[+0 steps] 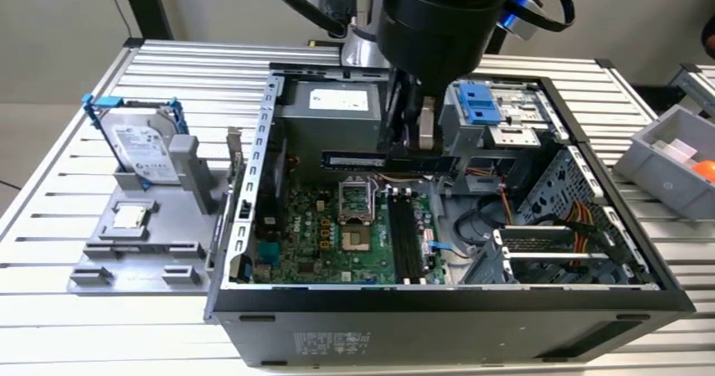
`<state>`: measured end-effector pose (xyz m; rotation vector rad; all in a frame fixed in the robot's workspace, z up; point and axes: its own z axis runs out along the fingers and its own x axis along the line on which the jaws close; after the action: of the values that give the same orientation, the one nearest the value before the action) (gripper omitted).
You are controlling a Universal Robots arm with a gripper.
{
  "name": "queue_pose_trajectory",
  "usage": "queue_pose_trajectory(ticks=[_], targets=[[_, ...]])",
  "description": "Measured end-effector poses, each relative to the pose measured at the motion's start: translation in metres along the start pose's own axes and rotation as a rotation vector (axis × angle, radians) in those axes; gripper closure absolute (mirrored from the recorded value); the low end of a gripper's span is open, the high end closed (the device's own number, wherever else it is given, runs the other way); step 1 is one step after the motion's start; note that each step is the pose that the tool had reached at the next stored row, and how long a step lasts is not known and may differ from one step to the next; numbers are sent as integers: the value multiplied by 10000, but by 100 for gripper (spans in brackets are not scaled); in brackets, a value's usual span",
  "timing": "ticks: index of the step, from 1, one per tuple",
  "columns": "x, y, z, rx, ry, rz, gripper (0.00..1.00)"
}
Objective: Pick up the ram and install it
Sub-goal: 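Pick up the ram and move it above insertion slot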
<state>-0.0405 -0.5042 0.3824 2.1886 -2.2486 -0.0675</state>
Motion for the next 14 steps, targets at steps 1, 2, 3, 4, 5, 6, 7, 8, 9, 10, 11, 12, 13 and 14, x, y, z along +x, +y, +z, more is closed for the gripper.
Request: queue_pose_trajectory(ticks=[1,2,3,4,5,6,7,8,9,10,11,12,13,14], targets=[[0,-11,0,0,-1,0,100],[0,-23,1,1,-3,0,100],[-1,-34,-1,0,-2,0,100],[-1,-45,-1,0,-1,0,100],[-1,-58,-1,0,-2,1,100],[-2,-70,-2,0,-1,0,100],[-3,-85,-3,0,0,0,100],[-3,-102,-3,1,-2,0,100],[-3,-118,-3,0,-2,0,100],[-4,-131,-4,0,-1,0,100],[-4,-141,-4,0,-1,0,100],[-4,-153,-4,1,-3,-1,100],[-5,-166,-5,0,-1,0,100],[-5,-180,-5,0,-1,0,100]])
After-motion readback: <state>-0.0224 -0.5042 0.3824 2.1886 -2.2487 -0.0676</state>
